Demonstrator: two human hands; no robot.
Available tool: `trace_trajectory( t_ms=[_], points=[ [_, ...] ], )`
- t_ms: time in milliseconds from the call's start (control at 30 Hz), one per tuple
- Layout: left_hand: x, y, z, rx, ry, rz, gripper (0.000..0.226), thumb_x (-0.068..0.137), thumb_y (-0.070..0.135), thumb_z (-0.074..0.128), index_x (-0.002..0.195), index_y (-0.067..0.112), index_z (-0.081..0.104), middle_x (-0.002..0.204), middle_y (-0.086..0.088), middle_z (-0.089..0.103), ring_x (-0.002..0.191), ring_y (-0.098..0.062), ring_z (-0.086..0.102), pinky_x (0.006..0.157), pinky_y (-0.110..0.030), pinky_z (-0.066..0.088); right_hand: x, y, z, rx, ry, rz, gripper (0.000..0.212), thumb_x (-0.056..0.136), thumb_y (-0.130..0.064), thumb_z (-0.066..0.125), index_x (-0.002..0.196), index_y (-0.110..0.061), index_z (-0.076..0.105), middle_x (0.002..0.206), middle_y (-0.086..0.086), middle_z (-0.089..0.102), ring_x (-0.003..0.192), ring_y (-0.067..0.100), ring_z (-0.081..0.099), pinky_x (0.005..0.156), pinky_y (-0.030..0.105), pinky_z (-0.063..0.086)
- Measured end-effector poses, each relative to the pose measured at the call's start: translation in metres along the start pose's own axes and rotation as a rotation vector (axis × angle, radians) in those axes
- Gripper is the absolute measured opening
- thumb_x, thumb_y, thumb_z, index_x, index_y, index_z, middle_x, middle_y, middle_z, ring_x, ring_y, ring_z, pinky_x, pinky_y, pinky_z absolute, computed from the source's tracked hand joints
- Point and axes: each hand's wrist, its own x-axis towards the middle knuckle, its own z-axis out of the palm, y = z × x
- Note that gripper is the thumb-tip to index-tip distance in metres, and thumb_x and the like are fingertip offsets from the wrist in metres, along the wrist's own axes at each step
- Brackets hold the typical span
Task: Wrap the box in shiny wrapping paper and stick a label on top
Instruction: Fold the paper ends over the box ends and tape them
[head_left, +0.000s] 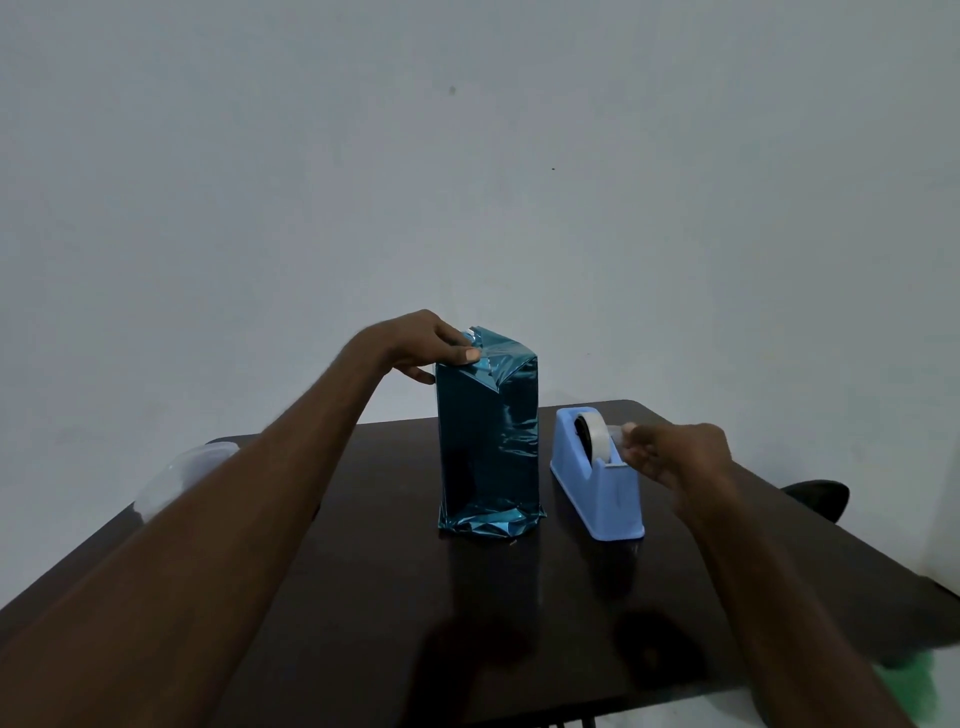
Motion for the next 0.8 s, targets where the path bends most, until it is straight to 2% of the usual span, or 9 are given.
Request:
trace_trajectory(
  t_ms=[67, 133, 200, 333, 400, 600, 800],
  points=[
    [0.0, 0.0, 0.0, 0.003, -0.001, -0.002, 0.038, 0.088, 0.036, 0.069, 0.122, 0.018, 0.068, 0.116, 0.003, 0.057, 0.108, -0.015, 0.052, 0.07, -0.025, 0.053, -0.002, 0.006, -0.001, 0.05, 0.02, 0.005, 0.009, 0.081, 0.004, 0.073, 0.081, 0.005, 0.064, 0.076, 0.015, 0.066, 0.061, 0.019, 0.066, 0.047, 0.019, 0.056],
    [0.001, -0.001, 0.0, -0.005, -0.001, -0.002, 0.038, 0.088, 0.035, 0.069, 0.121, 0.018, 0.068, 0.116, 0.003, 0.058, 0.107, -0.014, 0.052, 0.068, -0.024, 0.054, 0.0, 0.011, 0.0, 0.085, 0.037, -0.004, 0.013, 0.08, 0.003, 0.075, 0.075, 0.004, 0.063, 0.076, 0.018, 0.067, 0.06, 0.021, 0.067, 0.046, 0.02, 0.056],
    [0.001, -0.001, 0.0, -0.008, 0.003, 0.001, 0.038, 0.088, 0.035, 0.069, 0.122, 0.017, 0.068, 0.117, 0.002, 0.058, 0.107, -0.014, 0.052, 0.068, -0.024, 0.054, 0.003, 0.017, 0.002, 0.083, 0.057, 0.014, 0.015, 0.081, 0.002, 0.075, 0.073, 0.003, 0.062, 0.079, 0.019, 0.069, 0.058, 0.022, 0.069, 0.051, 0.024, 0.058],
    [0.001, -0.001, 0.0, -0.006, 0.006, -0.001, 0.038, 0.088, 0.035, 0.069, 0.122, 0.017, 0.068, 0.118, 0.003, 0.057, 0.109, -0.015, 0.051, 0.071, -0.027, 0.053, 0.002, 0.041, 0.002, 0.037, 0.129, -0.005, 0.013, 0.083, 0.001, 0.072, 0.071, 0.003, 0.066, 0.077, 0.022, 0.071, 0.068, 0.029, 0.072, 0.074, 0.039, 0.061],
    [0.001, 0.0, -0.001, 0.001, 0.005, 0.003, 0.038, 0.088, 0.035, 0.069, 0.122, 0.018, 0.068, 0.119, 0.002, 0.057, 0.11, -0.015, 0.051, 0.073, -0.028, 0.053, -0.001, 0.049, 0.002, 0.072, 0.157, -0.008, 0.011, 0.082, 0.002, 0.072, 0.073, 0.005, 0.066, 0.075, 0.022, 0.071, 0.069, 0.033, 0.073, 0.075, 0.043, 0.061],
    [0.001, -0.001, -0.001, 0.001, 0.002, 0.008, 0.039, 0.088, 0.035, 0.068, 0.123, 0.017, 0.067, 0.118, 0.003, 0.056, 0.109, -0.015, 0.051, 0.072, -0.028, 0.053, -0.01, 0.064, -0.001, 0.157, 0.136, 0.053, 0.008, 0.085, 0.002, 0.07, 0.084, 0.005, 0.062, 0.084, 0.024, 0.069, 0.073, 0.032, 0.073, 0.067, 0.036, 0.062],
    [0.002, -0.001, -0.001, 0.009, 0.001, 0.006, 0.04, 0.088, 0.035, 0.068, 0.124, 0.017, 0.067, 0.118, 0.004, 0.056, 0.109, -0.015, 0.052, 0.08, -0.033, 0.054, -0.016, 0.075, 0.005, 0.176, 0.169, 0.06, 0.008, 0.085, 0.0, 0.071, 0.086, 0.001, 0.063, 0.095, 0.023, 0.068, 0.084, 0.032, 0.071, 0.072, 0.036, 0.06]
  ],
)
